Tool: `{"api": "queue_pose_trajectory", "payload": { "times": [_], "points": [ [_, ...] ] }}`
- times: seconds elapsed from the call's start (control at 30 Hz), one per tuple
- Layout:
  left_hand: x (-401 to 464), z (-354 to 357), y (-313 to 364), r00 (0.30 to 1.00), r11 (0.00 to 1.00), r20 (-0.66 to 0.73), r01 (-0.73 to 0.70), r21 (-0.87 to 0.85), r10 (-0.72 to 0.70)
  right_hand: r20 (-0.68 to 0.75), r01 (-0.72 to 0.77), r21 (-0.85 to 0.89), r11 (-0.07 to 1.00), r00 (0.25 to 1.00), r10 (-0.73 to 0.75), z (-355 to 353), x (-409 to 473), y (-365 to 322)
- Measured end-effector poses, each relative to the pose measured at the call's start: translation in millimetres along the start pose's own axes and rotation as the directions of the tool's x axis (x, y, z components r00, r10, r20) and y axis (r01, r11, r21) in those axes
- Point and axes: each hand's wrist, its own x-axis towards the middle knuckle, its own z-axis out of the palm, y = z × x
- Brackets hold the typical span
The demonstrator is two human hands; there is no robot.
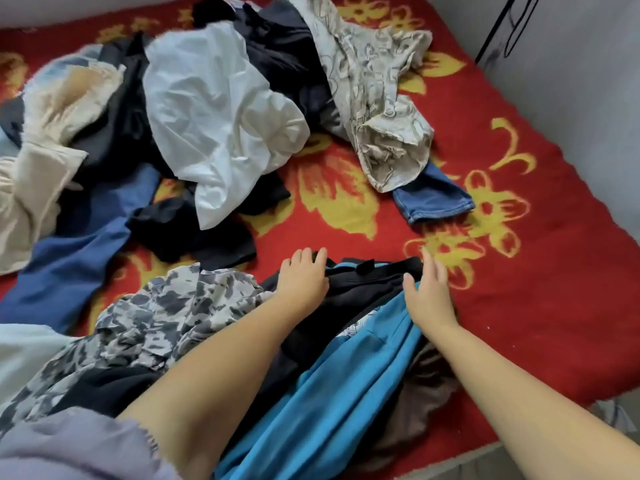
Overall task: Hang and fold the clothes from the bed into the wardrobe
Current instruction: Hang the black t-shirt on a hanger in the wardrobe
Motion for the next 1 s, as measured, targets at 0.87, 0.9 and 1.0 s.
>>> {"api": "queue_pose_trajectory", "payload": {
  "times": [0.87, 0.9, 1.0],
  "points": [
    [-194, -341, -103, 0.714, 0.639, -0.443, 0.008, -0.769, -0.542, -0.330, 0.503, 0.507, 0.700, 0.863, -0.382, -206, -131, -272],
    [-211, -368, -110, 0.672, 0.634, -0.486, -0.030, -0.773, -0.559, -0.348, 0.526, 0.563, 0.637, 0.850, -0.395, -220, -143, -299],
    [-268, -441, -124, 0.535, 0.650, -0.591, -0.099, -0.753, -0.604, -0.446, 0.636, 0.602, 0.483, 0.770, -0.457, -260, -190, -368]
  ]
}}
